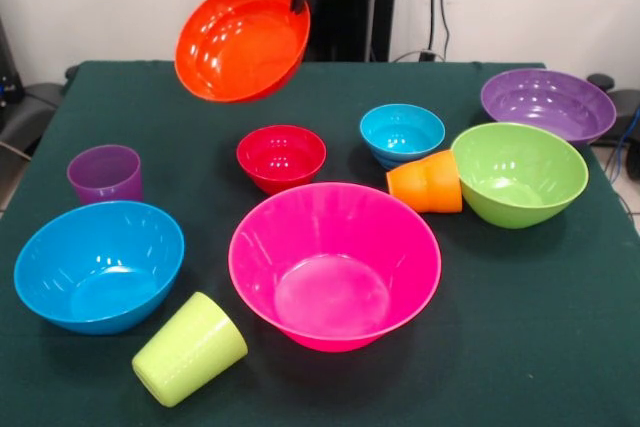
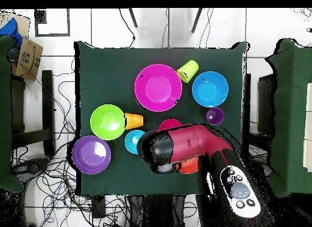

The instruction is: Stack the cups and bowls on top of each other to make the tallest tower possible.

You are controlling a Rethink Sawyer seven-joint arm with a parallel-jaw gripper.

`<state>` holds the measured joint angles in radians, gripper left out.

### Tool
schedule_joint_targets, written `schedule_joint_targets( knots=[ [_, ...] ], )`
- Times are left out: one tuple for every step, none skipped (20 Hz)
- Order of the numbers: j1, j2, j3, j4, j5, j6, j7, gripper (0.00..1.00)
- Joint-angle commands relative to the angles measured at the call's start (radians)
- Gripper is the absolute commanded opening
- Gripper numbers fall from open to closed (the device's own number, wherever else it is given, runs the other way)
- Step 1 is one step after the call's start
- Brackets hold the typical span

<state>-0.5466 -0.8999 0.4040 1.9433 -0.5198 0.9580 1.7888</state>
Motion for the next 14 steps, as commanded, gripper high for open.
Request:
schedule_joint_targets(
  knots=[
    [0.020,-0.113,0.057,-0.036,0.085,0.153,-0.087,0.00],
    [0.023,-0.126,0.054,-0.037,0.096,0.169,-0.083,0.00],
    [0.023,-0.130,0.055,-0.042,0.106,0.187,-0.085,0.00],
    [0.022,-0.140,0.053,-0.046,0.117,0.208,-0.087,0.00],
    [0.023,-0.142,0.058,-0.058,0.126,0.230,-0.091,0.00],
    [0.023,-0.149,0.058,-0.068,0.131,0.249,-0.095,0.00],
    [0.023,-0.151,0.062,-0.081,0.136,0.269,-0.102,0.00],
    [0.021,-0.149,0.066,-0.091,0.139,0.282,-0.109,0.00],
    [0.014,-0.145,0.076,-0.094,0.154,0.289,-0.121,0.00],
    [0.012,-0.135,0.078,-0.103,0.157,0.288,-0.119,0.00],
    [0.008,-0.140,0.086,-0.107,0.168,0.272,-0.123,0.00],
    [0.008,-0.126,0.092,-0.121,0.169,0.281,-0.130,0.00],
    [0.016,-0.117,0.090,-0.130,0.169,0.296,-0.115,0.00],
    [0.018,-0.106,0.092,-0.142,0.162,0.297,-0.116,0.00]
  ],
)
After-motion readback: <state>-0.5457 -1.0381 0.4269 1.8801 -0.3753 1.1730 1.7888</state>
